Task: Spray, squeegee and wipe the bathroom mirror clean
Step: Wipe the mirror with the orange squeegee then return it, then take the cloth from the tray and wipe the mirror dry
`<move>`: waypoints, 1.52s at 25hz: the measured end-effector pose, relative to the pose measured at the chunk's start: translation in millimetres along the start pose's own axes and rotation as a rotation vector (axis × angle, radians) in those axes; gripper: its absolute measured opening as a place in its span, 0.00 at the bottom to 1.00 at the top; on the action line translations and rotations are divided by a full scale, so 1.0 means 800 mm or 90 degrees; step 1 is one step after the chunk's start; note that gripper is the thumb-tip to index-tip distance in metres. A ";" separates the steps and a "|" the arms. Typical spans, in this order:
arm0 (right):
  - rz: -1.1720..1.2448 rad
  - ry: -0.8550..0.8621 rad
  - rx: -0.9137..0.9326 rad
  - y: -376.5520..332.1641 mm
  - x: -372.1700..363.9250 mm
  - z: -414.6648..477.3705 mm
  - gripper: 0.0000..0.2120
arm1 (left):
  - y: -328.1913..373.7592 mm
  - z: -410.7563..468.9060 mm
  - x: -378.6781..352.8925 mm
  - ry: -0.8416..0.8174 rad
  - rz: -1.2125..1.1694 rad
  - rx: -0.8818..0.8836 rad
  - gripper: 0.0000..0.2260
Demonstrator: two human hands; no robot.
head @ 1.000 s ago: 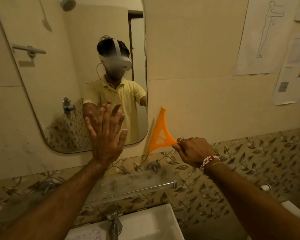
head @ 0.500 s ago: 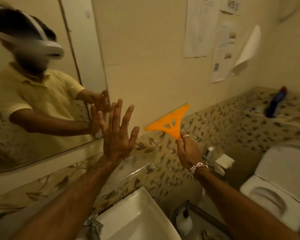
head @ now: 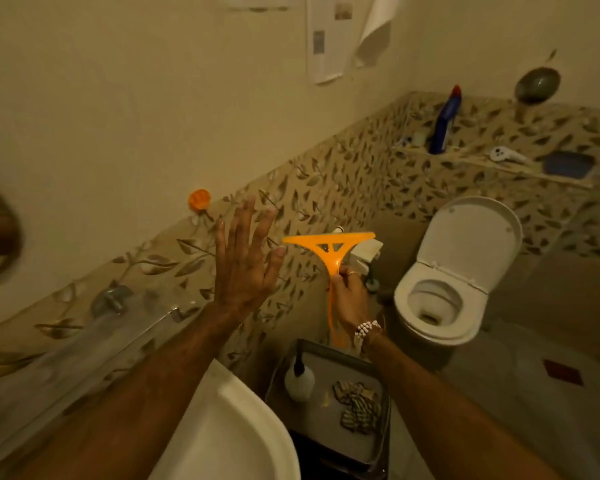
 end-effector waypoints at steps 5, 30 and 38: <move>-0.009 -0.053 -0.151 0.159 -0.005 0.011 0.05 | -0.003 -0.085 -0.119 -0.130 -0.021 0.086 0.27; -0.398 -0.152 -0.352 0.545 -0.070 -0.076 0.17 | -0.084 -0.404 -0.366 -0.440 0.078 -0.046 0.32; -0.737 -0.241 -0.187 0.547 -0.027 -0.056 0.31 | -0.080 -0.408 -0.363 -0.463 0.062 -0.032 0.32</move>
Point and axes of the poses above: each hand's wrist, its own z-axis towards the middle knuckle, its own x-axis out of the back of the hand, y = z × x, the point moved 8 cm from there along z, towards the middle knuckle, and after that the axes turned 12 degrees about y, right-handed, at the moved point
